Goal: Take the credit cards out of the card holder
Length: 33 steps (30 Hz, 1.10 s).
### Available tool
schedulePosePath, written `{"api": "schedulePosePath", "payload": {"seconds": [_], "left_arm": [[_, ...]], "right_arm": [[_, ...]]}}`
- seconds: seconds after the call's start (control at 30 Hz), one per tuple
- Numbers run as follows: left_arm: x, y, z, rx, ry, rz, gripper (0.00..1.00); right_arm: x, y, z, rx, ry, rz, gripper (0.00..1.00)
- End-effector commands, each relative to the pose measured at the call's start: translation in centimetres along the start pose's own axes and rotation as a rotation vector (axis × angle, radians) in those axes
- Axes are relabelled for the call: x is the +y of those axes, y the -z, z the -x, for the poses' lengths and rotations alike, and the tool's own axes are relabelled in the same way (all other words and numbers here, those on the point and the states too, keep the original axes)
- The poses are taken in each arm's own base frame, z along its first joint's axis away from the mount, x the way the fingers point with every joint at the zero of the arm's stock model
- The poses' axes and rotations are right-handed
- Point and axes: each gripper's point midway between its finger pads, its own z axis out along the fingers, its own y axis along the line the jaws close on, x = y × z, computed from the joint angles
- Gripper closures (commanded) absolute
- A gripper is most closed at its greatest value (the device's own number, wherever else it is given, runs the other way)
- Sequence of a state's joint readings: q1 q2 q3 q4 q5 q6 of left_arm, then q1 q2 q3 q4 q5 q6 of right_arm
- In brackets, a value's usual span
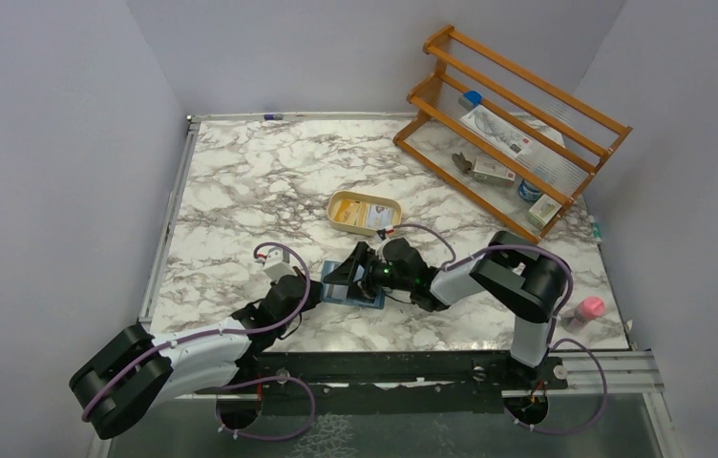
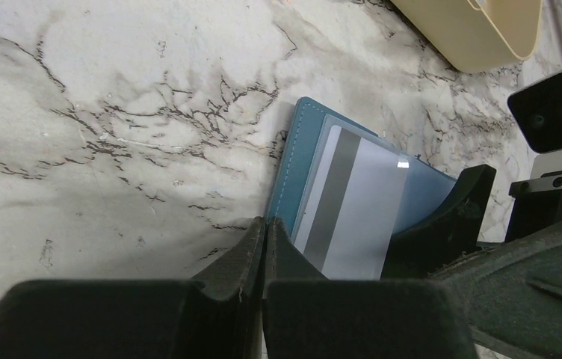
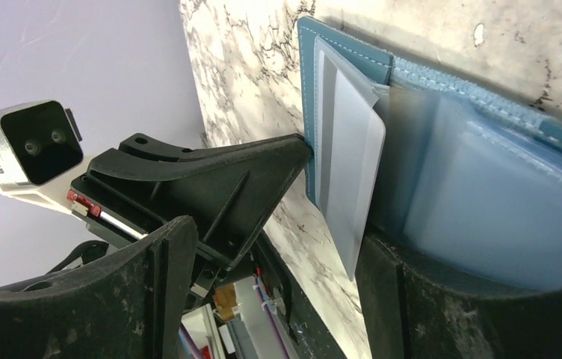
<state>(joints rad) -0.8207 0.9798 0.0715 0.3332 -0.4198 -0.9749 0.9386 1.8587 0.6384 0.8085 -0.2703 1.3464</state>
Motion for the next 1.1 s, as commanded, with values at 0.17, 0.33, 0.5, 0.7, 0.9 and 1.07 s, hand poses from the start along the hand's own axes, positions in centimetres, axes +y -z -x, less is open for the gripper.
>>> {"api": "schedulePosePath", "payload": {"seconds": [0.17, 0.33, 0.5, 0.7, 0.9, 1.07], "left_arm": [[0.5, 0.3, -1.1, 0.045, -0.02, 0.003, 1.0], [0.6, 0.3, -1.1, 0.046, -0.024, 0.004, 1.0], [0.6, 0.3, -1.2, 0.046, -0.024, 0.005, 1.0], [0.6, 0.4, -1.1, 0.044, -0.022, 0.003, 1.0], [0.8, 0.5, -1.0, 0.04, -0.018, 0.007, 1.0], [0.8, 0.5, -1.0, 0.041, -0.02, 0.007, 1.0]], "right_arm": [[-2.1, -1.3, -0.6, 0.025, -0.031, -0.047, 0.26], [0.2, -1.6, -0.2, 0.025, 0.013, -0.001, 0.28], [1.5, -1.2, 0.3, 0.014, 0.049, -0.009, 0.29], [0.9, -0.1, 0.5, -0.003, 0.061, -0.054, 0.34], [0.5, 0.7, 0.5, -0.002, 0.065, -0.065, 0.51], [0.1, 1.0, 0.6, 0.001, 0.082, -0.083, 0.52]]}}
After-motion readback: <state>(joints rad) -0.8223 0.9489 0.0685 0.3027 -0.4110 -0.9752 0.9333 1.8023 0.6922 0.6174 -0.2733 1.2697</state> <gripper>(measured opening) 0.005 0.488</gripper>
